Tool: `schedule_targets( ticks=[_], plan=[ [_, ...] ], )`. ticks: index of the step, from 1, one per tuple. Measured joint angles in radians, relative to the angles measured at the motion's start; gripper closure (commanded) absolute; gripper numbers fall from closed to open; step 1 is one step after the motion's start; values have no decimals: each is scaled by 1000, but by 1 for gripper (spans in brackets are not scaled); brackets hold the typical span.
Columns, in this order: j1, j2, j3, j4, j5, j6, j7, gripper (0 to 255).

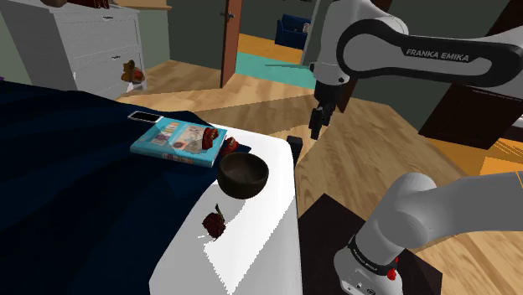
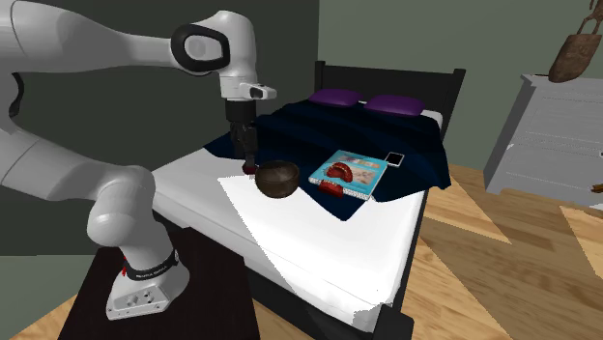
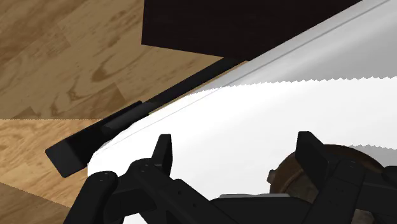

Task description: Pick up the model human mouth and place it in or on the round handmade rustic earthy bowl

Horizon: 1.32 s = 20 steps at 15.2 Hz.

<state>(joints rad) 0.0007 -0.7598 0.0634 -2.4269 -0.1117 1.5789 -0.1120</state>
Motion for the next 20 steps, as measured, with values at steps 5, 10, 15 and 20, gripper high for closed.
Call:
schedule_targets(
  ticks=[5,10,15,20],
  plan=[
    [-2,108,10,28,3,82,21,0],
    [-4,293,31,92,3,205,60,0],
    [-9,481,46,197,-8,293,92,0],
    [-12,689,56,343,-31,358,122,0]
  ],
)
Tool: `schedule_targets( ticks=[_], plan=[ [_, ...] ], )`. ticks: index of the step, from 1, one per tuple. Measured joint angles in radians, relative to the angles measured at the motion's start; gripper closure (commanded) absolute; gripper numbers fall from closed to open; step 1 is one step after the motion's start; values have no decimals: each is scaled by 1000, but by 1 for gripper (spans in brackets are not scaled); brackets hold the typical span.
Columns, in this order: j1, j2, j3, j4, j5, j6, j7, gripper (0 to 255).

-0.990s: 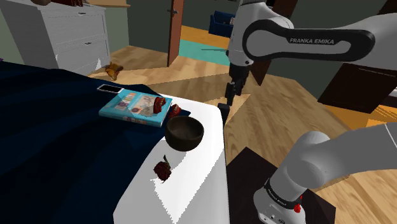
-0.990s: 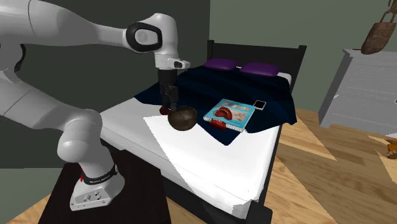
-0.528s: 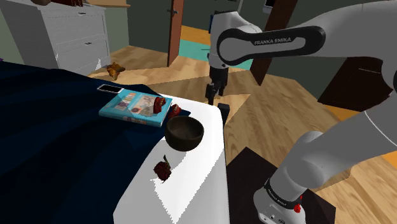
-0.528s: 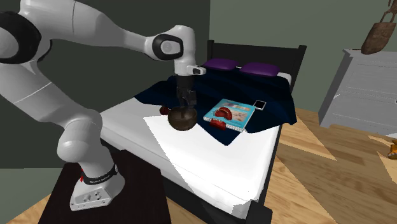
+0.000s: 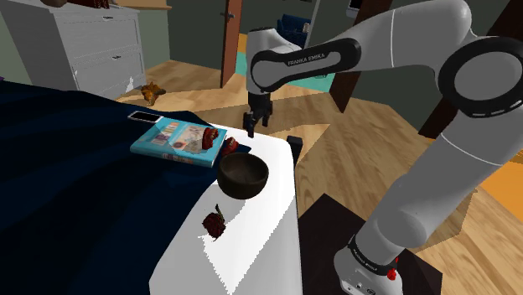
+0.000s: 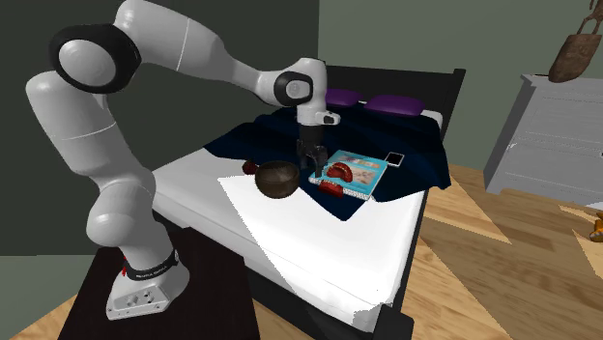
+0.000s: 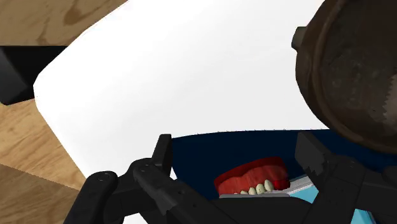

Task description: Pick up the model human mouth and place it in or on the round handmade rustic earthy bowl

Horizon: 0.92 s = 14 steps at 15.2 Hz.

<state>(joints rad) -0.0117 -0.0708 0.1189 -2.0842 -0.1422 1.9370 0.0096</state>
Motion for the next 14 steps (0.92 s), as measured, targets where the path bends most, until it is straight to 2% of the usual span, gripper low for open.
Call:
schedule_targets(
  ticks=[10,14],
  plan=[
    [21,384,6,369,-45,20,48,0],
    [20,417,3,370,-51,53,51,0]
  ],
)
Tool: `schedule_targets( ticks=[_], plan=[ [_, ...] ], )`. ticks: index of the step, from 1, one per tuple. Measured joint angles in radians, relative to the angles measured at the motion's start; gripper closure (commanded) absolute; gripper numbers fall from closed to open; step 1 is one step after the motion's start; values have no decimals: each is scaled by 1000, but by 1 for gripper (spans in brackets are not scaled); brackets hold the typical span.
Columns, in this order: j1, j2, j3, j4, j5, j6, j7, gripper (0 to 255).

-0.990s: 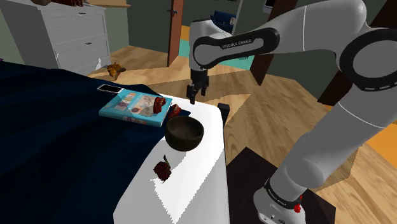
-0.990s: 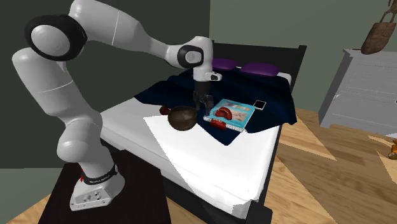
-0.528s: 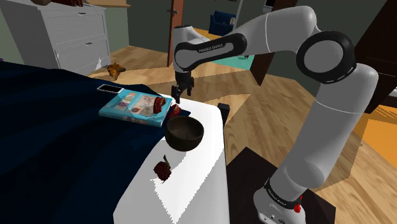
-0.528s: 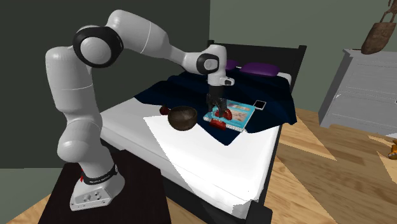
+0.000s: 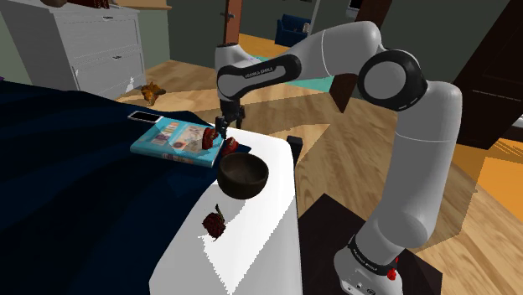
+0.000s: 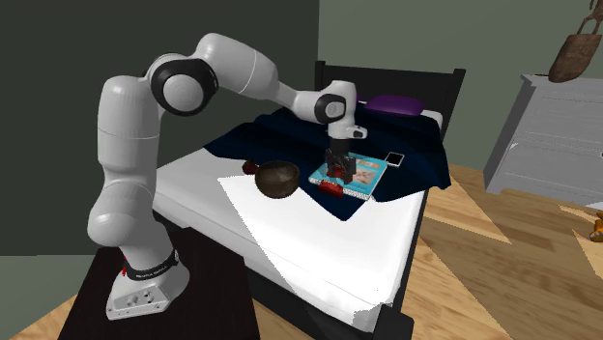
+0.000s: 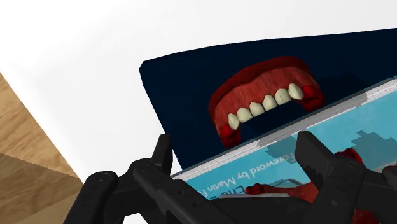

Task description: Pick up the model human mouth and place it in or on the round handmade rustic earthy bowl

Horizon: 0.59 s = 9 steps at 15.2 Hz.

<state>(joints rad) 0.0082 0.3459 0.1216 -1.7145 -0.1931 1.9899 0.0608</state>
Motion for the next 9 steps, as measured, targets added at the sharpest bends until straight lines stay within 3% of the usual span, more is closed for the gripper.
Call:
schedule_targets(
  ticks=[9],
  plan=[
    [-2,21,-4,-34,-7,55,6,0]
  ],
)
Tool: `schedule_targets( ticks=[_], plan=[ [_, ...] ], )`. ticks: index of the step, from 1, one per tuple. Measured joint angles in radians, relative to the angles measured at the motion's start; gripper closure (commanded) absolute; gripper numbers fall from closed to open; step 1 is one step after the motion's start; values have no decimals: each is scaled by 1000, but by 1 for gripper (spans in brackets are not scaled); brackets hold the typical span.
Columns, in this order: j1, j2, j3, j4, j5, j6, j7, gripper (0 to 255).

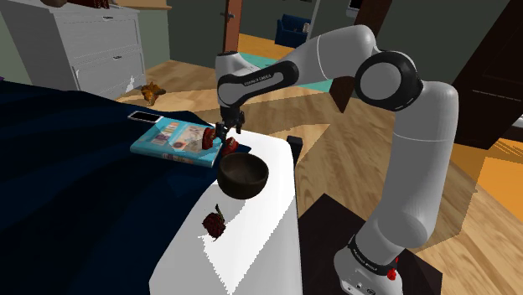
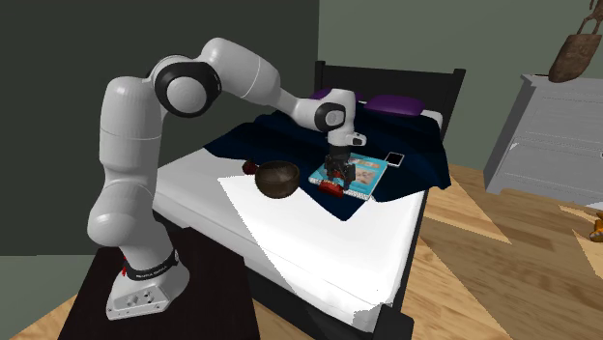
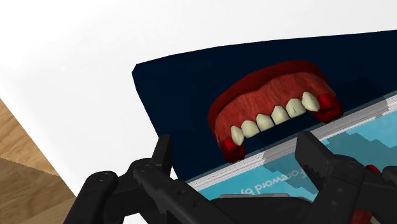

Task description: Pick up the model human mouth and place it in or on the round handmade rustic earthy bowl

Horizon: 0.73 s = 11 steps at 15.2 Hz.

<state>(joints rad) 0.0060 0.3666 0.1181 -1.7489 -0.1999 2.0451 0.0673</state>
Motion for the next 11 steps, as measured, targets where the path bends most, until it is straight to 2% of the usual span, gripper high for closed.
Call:
schedule_targets(
  ticks=[1,2,11],
  plan=[
    [0,0,0,0,0,0,0,0],
    [0,0,0,0,0,0,0,255],
    [0,0,0,0,0,0,0,255]
  ],
)
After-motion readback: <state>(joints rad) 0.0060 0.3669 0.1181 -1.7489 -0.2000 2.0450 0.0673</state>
